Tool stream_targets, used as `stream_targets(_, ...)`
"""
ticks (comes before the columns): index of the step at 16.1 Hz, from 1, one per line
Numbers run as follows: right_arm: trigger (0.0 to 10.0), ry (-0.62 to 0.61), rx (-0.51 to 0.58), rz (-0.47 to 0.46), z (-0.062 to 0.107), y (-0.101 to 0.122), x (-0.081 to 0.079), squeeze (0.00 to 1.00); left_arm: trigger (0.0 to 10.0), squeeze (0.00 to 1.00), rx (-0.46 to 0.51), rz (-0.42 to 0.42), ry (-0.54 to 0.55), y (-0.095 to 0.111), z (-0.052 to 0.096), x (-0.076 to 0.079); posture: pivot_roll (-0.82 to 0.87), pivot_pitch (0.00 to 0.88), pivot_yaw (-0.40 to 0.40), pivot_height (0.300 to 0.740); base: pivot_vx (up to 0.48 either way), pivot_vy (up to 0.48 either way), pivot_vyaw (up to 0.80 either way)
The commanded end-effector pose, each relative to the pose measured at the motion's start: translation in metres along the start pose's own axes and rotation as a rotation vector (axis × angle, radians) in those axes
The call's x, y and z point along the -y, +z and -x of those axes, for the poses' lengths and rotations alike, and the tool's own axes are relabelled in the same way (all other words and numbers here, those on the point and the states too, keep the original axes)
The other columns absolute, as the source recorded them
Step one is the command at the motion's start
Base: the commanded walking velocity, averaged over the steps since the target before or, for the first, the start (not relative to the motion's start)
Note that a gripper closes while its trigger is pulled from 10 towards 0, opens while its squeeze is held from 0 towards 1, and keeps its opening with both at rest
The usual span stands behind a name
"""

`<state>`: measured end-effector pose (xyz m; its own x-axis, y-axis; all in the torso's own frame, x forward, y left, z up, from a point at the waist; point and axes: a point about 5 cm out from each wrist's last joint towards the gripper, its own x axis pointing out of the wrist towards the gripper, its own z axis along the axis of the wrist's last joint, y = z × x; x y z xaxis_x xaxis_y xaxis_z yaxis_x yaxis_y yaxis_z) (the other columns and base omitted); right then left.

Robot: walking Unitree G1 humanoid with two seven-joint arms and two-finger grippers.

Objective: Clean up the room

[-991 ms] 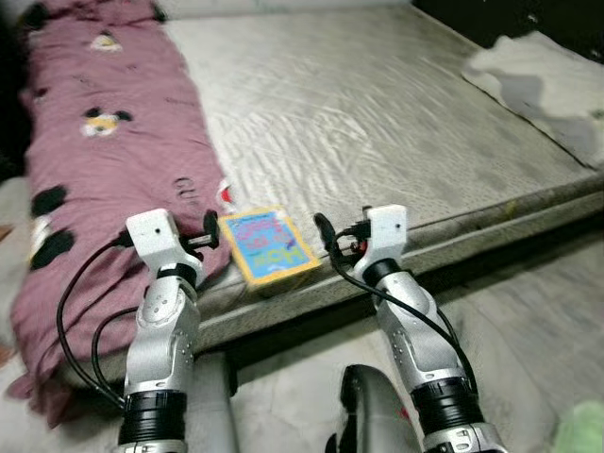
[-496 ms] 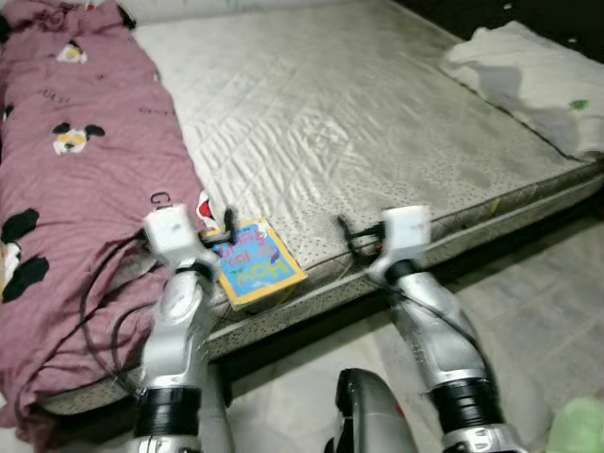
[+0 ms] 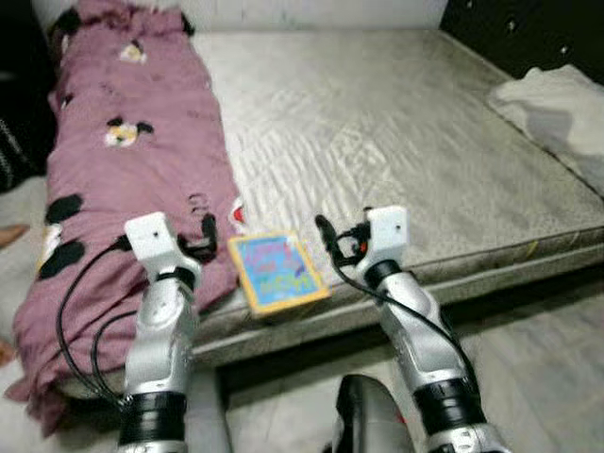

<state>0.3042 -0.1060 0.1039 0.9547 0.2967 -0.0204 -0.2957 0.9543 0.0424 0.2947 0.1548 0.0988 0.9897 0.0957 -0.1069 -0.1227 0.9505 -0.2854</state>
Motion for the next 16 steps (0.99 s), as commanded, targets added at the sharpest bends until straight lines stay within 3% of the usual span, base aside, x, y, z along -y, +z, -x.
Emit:
stream_targets(1,10.0,-0.022,-0.013,-0.003,0.001,-0.002,0.005,0.00,10.0,0.00,-0.027,0.005,-0.030,-0.003,-0.002,0.008,0.00,0.023,-0.063,0.594,0.000,0.000,0.00)
stream_targets(6,10.0,-0.026,-0.013,-0.003,0.001,-0.002,0.005,0.00,10.0,0.00,-0.039,0.012,-0.047,-0.004,-0.006,0.014,-0.01,0.031,-0.063,0.594,0.000,0.000,0.00)
stream_targets(9,10.0,-0.030,-0.011,0.001,0.006,-0.001,0.005,0.00,10.0,0.00,-0.130,0.032,-0.037,-0.016,-0.013,0.016,-0.03,0.040,-0.064,0.594,0.000,0.000,0.00)
stream_targets(12,10.0,-0.061,-0.004,0.029,0.017,0.007,0.015,0.00,10.0,0.00,-0.228,0.070,-0.056,-0.033,-0.016,0.023,-0.06,0.071,-0.061,0.594,0.000,0.000,0.00)
stream_targets(14,10.0,-0.090,-0.005,0.043,0.031,0.013,0.026,0.00,10.0,0.00,-0.333,0.071,-0.109,-0.053,-0.016,0.037,-0.11,0.100,-0.062,0.594,0.000,0.000,0.00)
stream_targets(16,10.0,-0.078,-0.021,0.051,0.043,0.016,0.026,0.00,10.0,0.00,-0.370,0.088,-0.147,-0.060,-0.017,0.050,-0.14,0.112,-0.068,0.594,0.000,0.000,0.00)
